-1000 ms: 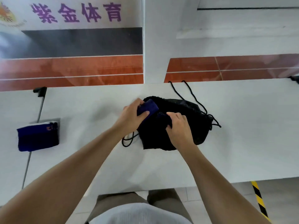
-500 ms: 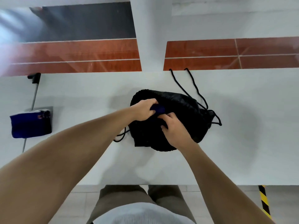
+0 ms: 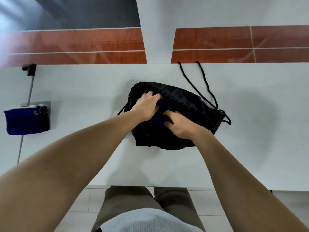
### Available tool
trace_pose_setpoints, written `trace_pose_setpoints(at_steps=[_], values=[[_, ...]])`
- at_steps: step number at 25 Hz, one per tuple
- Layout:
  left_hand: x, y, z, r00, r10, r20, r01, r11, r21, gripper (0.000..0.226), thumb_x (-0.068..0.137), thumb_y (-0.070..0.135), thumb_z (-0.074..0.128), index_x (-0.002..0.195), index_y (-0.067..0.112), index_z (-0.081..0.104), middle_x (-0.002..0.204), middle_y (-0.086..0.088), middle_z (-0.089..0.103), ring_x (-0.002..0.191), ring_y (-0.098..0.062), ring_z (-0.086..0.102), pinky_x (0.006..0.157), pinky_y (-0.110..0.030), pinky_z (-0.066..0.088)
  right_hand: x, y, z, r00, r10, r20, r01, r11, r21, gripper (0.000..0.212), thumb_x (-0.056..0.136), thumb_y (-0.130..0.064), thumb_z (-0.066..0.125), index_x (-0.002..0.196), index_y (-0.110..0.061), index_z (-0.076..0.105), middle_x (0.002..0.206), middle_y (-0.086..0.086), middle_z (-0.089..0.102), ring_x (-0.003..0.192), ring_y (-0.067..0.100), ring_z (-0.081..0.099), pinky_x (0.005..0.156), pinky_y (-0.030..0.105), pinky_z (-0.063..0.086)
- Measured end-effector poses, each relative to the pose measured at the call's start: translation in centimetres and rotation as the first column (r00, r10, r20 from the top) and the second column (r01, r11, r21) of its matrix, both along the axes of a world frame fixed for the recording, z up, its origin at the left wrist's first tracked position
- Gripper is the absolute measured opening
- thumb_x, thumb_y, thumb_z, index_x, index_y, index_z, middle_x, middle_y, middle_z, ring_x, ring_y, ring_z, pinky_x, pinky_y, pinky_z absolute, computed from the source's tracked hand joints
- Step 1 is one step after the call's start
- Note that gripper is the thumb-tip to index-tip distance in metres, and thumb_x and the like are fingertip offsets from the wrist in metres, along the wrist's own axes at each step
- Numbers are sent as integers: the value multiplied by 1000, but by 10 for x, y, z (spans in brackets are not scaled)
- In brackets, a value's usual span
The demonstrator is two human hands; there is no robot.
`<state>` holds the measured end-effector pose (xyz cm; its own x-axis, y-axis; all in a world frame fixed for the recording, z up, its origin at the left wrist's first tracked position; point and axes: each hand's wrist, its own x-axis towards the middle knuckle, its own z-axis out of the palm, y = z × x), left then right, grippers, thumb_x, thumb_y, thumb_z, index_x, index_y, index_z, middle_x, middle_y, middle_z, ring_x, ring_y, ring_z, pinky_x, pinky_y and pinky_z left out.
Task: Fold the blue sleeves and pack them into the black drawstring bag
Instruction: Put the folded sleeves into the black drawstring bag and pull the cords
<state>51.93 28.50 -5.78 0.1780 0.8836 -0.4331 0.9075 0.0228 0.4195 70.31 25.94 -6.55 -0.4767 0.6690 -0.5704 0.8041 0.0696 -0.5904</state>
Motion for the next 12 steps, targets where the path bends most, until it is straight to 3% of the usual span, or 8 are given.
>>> trace_pose_setpoints(at_steps=[2, 7, 12], values=[[0, -3, -2, 1000, -4, 1, 4, 1000, 27, 32, 95, 23, 58, 127, 19, 54, 117, -12, 51, 113, -36, 46, 97, -52, 42, 0, -7, -3, 999, 15, 35, -15, 1000, 16, 40, 98, -26, 49, 138, -25, 50, 136, 12, 54, 127, 33, 50, 109, 46, 40], [2, -8, 2, 999, 34, 11, -35, 992, 120, 29, 94, 23, 59, 121, 17, 50, 110, -10, 59, 103, -35, 52, 88, -52, 46, -10, -25, -1, 993, -86, 77, 66, 971, 228, 43, 93, -21, 55, 135, -20, 48, 127, 17, 55, 117, 39, 53, 102, 46, 44], [0, -26, 3, 999, 20, -36, -13, 982, 189, 28, 98, 25, 54, 124, 14, 56, 116, -9, 57, 104, -34, 52, 88, -49, 47, -7, -37, 3, 974, -145, 173, 92, 955, 282, 42, 95, -27, 54, 136, -22, 47, 137, 14, 47, 122, 39, 49, 105, 45, 41]])
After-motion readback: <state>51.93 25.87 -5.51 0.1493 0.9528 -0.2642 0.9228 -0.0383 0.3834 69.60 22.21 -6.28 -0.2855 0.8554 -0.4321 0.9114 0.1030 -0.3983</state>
